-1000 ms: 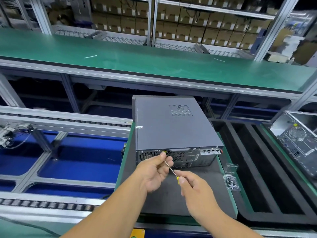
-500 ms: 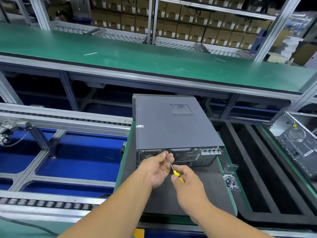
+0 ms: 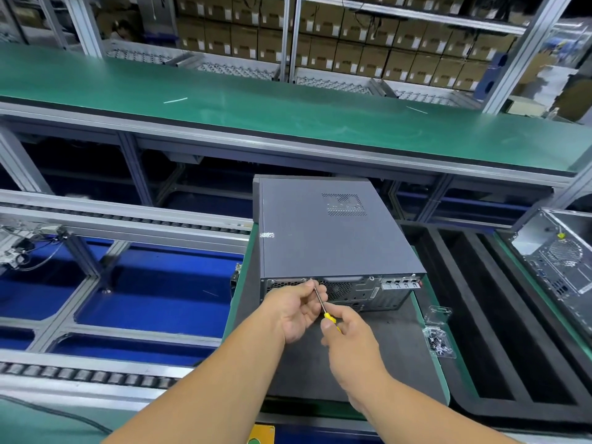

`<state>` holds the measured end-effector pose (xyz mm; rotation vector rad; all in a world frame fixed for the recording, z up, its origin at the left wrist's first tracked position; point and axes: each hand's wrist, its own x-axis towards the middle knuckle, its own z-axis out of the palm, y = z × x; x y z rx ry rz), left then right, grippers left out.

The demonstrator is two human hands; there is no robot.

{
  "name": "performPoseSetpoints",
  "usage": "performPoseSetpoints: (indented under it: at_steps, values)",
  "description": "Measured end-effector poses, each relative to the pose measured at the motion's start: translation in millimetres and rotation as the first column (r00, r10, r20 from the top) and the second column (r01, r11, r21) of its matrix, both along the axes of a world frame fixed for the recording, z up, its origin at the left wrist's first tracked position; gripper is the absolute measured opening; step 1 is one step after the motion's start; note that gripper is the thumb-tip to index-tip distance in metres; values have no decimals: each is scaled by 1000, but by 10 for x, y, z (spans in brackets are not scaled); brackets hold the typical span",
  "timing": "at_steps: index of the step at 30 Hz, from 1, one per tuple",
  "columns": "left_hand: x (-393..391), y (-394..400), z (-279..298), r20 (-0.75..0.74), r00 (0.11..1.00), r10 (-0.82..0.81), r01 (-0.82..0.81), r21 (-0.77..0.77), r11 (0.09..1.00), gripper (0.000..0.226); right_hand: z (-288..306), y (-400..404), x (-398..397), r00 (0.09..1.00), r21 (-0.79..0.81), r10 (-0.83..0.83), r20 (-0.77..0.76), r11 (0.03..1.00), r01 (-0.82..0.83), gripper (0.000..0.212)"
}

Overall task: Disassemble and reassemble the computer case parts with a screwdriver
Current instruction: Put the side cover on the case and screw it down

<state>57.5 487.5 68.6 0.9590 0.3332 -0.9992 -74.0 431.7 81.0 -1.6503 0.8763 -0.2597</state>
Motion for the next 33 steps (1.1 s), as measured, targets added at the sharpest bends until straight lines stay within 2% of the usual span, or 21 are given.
performPoseSetpoints:
  at_steps: [6,11,13,16,18,20,23,25,27,30,31,33]
  values:
    - [-51,17,-13,92,994,-60,51,100,994,22,36,72,102,998,382,-67,11,922,57,30]
    - [-48,35,-26,152,981,-118,92,169,981,25,52,71,93,989,653,-147,25,752,95,26]
    - [-34,4,-25,159,981,-114,82,197,977,22,53,67,89,991,616,-134,19,782,94,20]
    - [-11,-42,-35,170,977,-126,86,223,971,21,-13,110,71,993,398,-106,-51,910,117,12]
    - [-11,-48,-29,171,975,-141,97,241,966,21,-68,145,77,989,302,-127,-77,942,145,9]
    - [-13,-43,-27,175,975,-137,89,256,962,17,-68,174,99,985,365,-161,-60,915,172,10]
    - [-17,-40,-40,159,982,-105,60,265,962,13,-12,181,107,980,628,-191,-53,757,181,27]
    - [-25,-44,-41,142,986,-91,51,258,965,13,-2,166,93,977,710,-200,-70,679,189,39]
    - [-26,-65,-47,176,980,-94,42,276,960,13,0,151,80,978,683,-188,-93,702,200,40]
    - [-26,-94,-47,222,972,-80,13,290,957,15,-19,152,71,977,563,-176,-121,798,213,23]
    - [-30,-98,-49,232,970,-78,6,297,955,17,-30,155,73,973,542,-189,-131,808,230,23]
    - [-43,-97,-62,245,966,-81,-2,321,947,20,-24,151,79,961,581,-233,-146,766,274,23]
